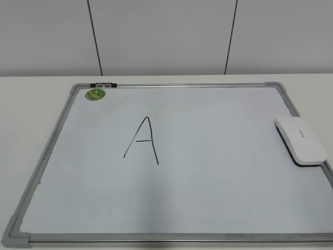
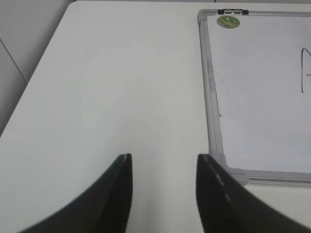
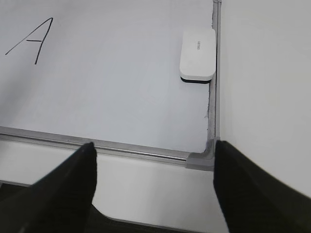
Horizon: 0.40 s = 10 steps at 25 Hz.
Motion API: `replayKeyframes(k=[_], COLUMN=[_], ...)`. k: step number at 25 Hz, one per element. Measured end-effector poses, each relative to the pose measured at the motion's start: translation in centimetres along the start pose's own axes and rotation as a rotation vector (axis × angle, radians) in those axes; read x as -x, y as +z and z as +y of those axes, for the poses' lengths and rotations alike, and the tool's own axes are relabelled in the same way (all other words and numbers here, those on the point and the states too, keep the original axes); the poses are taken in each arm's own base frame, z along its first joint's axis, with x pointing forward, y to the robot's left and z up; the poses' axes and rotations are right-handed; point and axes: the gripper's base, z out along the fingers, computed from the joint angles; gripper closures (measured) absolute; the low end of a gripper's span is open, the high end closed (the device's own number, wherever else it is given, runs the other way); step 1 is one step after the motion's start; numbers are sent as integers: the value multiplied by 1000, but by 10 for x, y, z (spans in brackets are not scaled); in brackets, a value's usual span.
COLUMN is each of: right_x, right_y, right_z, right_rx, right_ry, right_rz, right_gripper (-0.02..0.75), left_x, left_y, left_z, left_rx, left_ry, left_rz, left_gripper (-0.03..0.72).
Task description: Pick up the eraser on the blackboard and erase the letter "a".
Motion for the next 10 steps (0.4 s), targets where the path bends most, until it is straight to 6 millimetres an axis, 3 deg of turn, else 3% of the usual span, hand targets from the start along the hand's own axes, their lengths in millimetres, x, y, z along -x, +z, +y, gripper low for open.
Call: replayKeyframes(k=[10], right_x=[0], right_y=[0], right_z=[0], right_rx=[0], right_ry=[-2], right_rz=[0], right_gripper=[183], left_x=[0], left_y=[0], left_z=[0], left_rx=[0], left_ry=[0], left_rz=[0], left_gripper=[388])
